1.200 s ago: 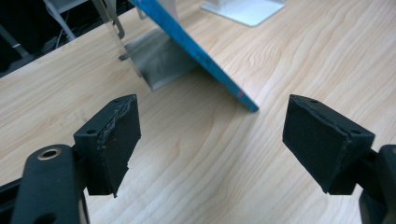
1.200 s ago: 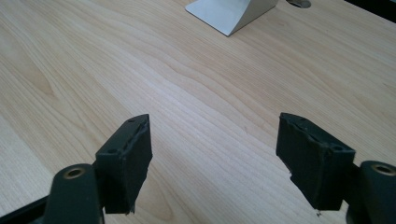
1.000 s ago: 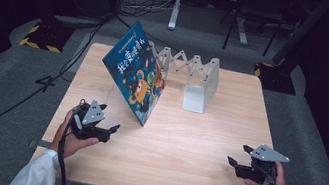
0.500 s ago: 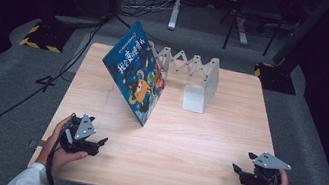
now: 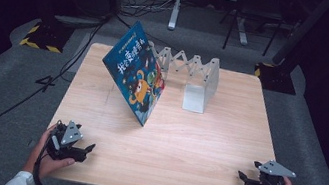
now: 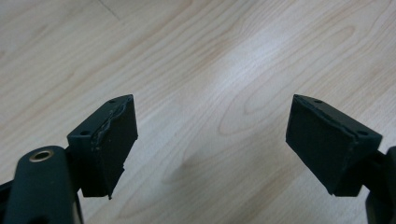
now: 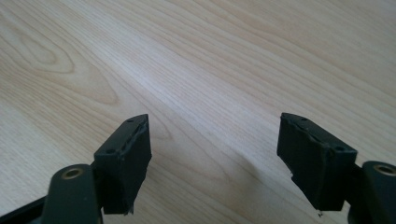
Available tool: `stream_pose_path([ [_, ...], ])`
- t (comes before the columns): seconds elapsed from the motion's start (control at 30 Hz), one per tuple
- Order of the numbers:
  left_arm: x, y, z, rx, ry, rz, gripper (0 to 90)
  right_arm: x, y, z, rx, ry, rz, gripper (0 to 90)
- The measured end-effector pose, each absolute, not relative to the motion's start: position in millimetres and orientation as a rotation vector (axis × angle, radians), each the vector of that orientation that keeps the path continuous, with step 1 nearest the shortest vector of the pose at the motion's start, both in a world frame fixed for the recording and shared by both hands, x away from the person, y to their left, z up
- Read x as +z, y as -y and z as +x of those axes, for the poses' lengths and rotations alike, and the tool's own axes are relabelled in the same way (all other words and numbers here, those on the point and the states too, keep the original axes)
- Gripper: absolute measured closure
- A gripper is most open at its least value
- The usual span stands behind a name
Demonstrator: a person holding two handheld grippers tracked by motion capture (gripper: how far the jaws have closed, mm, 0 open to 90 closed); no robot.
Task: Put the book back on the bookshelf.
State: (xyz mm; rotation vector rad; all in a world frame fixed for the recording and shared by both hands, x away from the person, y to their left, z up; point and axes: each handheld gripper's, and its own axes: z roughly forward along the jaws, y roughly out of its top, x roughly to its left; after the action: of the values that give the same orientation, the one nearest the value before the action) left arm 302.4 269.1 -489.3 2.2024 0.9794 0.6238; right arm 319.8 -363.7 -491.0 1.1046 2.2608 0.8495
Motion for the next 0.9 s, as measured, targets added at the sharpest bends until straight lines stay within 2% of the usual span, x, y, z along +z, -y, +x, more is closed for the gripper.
stream_pose_path([
  [0.47,-505,-294,294,0.536,-1.136,2.121,18.7,-503,384,315,0.960,-2.206,1.259,20.8],
  [0.57,-506,-297,295,0.454,-1.167,2.117,19.5,-504,386,315,0.979,-2.212,1.267,20.3],
  [0.9,-506,-297,295,0.463,-1.181,2.117,18.6,-505,386,315,0.977,-2.207,1.269,20.1],
])
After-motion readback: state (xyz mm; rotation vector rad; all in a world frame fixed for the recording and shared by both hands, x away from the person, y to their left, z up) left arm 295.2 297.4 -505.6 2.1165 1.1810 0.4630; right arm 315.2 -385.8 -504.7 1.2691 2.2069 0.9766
